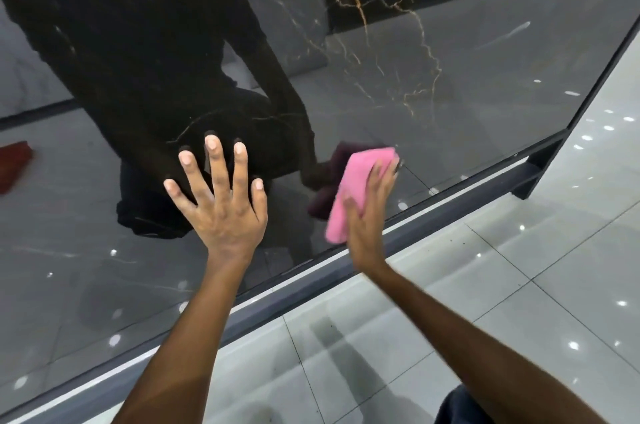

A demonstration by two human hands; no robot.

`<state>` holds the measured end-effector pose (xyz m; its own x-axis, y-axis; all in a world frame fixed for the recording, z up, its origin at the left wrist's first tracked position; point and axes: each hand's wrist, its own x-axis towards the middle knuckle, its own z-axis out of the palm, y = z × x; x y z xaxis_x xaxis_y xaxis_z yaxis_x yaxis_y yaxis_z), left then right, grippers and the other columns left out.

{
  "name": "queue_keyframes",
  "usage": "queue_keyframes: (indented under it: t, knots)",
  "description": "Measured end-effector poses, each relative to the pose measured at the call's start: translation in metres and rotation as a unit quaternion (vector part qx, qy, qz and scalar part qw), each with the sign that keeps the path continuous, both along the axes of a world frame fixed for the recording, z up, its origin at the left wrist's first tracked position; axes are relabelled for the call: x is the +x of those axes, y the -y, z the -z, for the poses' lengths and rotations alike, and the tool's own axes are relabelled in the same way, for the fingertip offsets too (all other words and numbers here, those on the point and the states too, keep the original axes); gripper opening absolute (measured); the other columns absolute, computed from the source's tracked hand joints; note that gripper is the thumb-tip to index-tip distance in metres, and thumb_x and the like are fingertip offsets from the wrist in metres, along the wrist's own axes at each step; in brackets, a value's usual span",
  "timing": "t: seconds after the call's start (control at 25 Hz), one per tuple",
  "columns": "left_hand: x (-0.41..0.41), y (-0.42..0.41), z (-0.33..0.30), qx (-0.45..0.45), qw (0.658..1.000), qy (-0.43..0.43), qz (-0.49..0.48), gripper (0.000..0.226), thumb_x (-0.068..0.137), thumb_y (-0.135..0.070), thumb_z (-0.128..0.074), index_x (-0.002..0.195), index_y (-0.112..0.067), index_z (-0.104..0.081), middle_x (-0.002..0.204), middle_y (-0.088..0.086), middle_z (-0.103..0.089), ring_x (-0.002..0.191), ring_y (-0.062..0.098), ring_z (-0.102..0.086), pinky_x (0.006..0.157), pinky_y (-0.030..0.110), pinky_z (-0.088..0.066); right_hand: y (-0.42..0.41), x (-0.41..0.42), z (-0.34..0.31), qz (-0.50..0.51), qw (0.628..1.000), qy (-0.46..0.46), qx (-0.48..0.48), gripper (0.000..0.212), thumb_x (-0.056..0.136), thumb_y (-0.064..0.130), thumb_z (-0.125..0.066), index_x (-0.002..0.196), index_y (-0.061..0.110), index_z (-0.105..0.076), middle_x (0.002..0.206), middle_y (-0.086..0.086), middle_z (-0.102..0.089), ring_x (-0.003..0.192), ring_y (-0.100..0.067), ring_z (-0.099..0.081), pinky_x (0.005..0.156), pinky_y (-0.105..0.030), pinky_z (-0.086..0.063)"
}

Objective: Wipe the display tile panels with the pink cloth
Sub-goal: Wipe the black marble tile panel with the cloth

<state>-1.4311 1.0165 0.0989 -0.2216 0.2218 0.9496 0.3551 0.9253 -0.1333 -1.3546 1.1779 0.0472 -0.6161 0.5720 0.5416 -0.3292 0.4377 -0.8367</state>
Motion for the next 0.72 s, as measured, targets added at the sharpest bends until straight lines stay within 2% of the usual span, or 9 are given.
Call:
queue_keyframes:
  t: [0.08,0.16,0.24,0.36,0.44,0.48,0.52,0.64,0.72]
  knots:
    - [-0.002,-0.003,0.002,0.006,1.0,-0.007,-0.001,0.065,0.102,-0.038,-0.028,0.157,-0.023,0.004,0.163,0.0,0.017,0.149,0.027,0.017,0.118,0.051,0.008,-0.084,-0.021,-0.033,0.088,0.995,-0.055,0.009,0.066,0.099,0.025,-0.047,0.153,0.008,-0.013,0.161,-0.012,0.003,0.15,-0.024,-0.001,0.12,-0.023,-0.003]
    - [-0.004,-0.005,0.0,0.007,1.0,-0.006,0.0,0.065,0.102,-0.038,-0.028,0.157,-0.022,0.003,0.163,0.002,0.016,0.149,0.028,0.016,0.118,0.052,0.006,-0.146,-0.037,-0.081,0.197,0.968,-0.07,-0.136,0.062,0.1,0.022,-0.045,0.152,0.001,-0.017,0.16,-0.019,-0.005,0.148,-0.025,-0.011,0.11,-0.006,-0.008]
    - [-0.002,-0.002,-0.002,-0.012,1.0,0.0,-0.004,0.063,0.103,-0.038,-0.027,0.157,-0.023,0.002,0.164,0.001,0.015,0.15,0.027,0.015,0.118,0.052,0.005,-0.138,-0.04,-0.11,0.241,0.947,-0.013,-0.213,0.06,0.101,0.017,-0.043,0.152,0.0,-0.017,0.16,-0.021,-0.006,0.148,-0.032,-0.01,0.109,-0.014,-0.008]
    - [0.015,-0.006,-0.004,0.043,0.996,0.072,0.04,0.053,0.105,-0.037,-0.026,0.156,-0.028,-0.013,0.164,-0.003,0.002,0.151,0.02,0.009,0.118,0.05,0.0,-0.055,-0.021,-0.104,0.132,0.976,0.014,0.171,0.07,0.096,0.02,-0.048,0.153,0.007,-0.011,0.158,-0.024,-0.012,0.145,-0.042,-0.014,0.118,-0.043,-0.011]
    - [0.031,-0.019,-0.034,0.106,0.983,0.107,0.106,0.044,0.101,-0.031,-0.033,0.145,-0.027,-0.035,0.157,-0.001,-0.018,0.149,0.019,-0.009,0.114,0.05,-0.009,-0.033,-0.009,-0.099,0.001,0.822,-0.058,0.566,0.065,0.091,0.019,-0.047,0.15,0.013,-0.019,0.153,-0.022,-0.024,0.141,-0.046,-0.022,0.114,-0.055,-0.02]
    - [0.037,-0.026,-0.06,0.108,0.979,0.093,0.147,0.043,0.098,-0.027,-0.038,0.14,-0.026,-0.04,0.153,0.002,-0.024,0.146,0.021,-0.017,0.113,0.049,-0.012,-0.049,-0.012,-0.12,-0.007,0.734,-0.102,0.671,0.063,0.09,0.02,-0.048,0.148,0.013,-0.025,0.152,-0.019,-0.026,0.141,-0.045,-0.022,0.114,-0.054,-0.02]
    - [0.041,-0.031,-0.095,0.096,0.978,0.062,0.175,0.043,0.096,-0.025,-0.042,0.139,-0.024,-0.041,0.151,0.005,-0.028,0.144,0.024,-0.023,0.113,0.048,-0.014,-0.071,-0.019,-0.152,0.014,0.7,-0.146,0.699,0.062,0.088,0.023,-0.05,0.146,0.013,-0.03,0.153,-0.017,-0.024,0.141,-0.044,-0.02,0.114,-0.052,-0.019]
    - [0.034,-0.03,-0.237,0.127,0.976,-0.023,0.178,0.047,0.094,-0.022,-0.05,0.141,-0.019,-0.043,0.155,0.012,-0.034,0.144,0.031,-0.026,0.117,0.044,-0.013,-0.149,-0.041,-0.252,0.172,0.82,-0.158,0.523,0.074,0.083,0.028,-0.053,0.151,0.018,-0.026,0.161,-0.013,-0.012,0.142,-0.045,-0.013,0.114,-0.047,-0.016]
    - [0.029,-0.025,-0.317,0.153,0.976,-0.044,0.147,0.052,0.093,-0.021,-0.049,0.144,-0.018,-0.044,0.157,0.011,-0.032,0.147,0.034,-0.022,0.118,0.047,-0.01,-0.183,-0.041,-0.309,0.24,0.939,-0.119,0.217,0.073,0.084,0.033,-0.049,0.151,0.011,-0.029,0.158,-0.019,-0.019,0.145,-0.043,-0.011,0.116,-0.04,-0.016]
